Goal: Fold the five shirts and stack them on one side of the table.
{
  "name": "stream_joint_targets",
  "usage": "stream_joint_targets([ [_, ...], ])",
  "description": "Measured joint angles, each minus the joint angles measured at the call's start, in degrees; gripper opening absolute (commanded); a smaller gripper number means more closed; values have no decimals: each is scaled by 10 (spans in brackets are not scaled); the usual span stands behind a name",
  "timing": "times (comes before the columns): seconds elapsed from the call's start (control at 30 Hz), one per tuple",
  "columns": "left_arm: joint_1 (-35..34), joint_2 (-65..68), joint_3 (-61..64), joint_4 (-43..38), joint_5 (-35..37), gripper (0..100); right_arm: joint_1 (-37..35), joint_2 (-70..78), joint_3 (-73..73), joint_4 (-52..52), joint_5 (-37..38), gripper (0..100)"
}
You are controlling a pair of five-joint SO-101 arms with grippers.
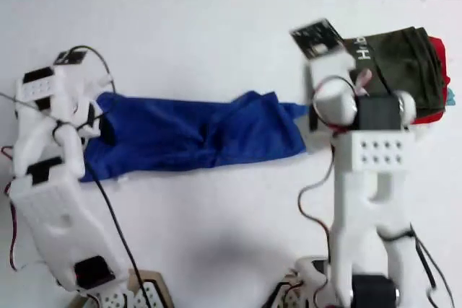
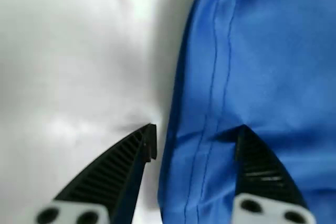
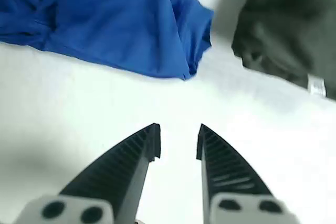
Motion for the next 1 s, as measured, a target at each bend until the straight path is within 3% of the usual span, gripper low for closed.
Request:
stream_joint_targets([
  [0.17,17,90,-128,89,0,260,69,-71,160,-87,0,117],
  [0.37,40,164,-247,171,1,258,83,-102,307,-204,0,117],
  [0.43,44,180,-272,185,0,215,84,-102,336,-232,0,117],
  [0.53,46,196,-291,197,-3,13,84,-101,384,-278,0,117],
  [0.7,61,212,-294,202,-12,30,84,-78,453,-354,0,117],
  [0.83,32,213,-299,203,-56,25,84,-62,507,-420,0,117],
  [1.0,-74,220,-360,211,-118,25,84,-62,568,-502,0,117],
])
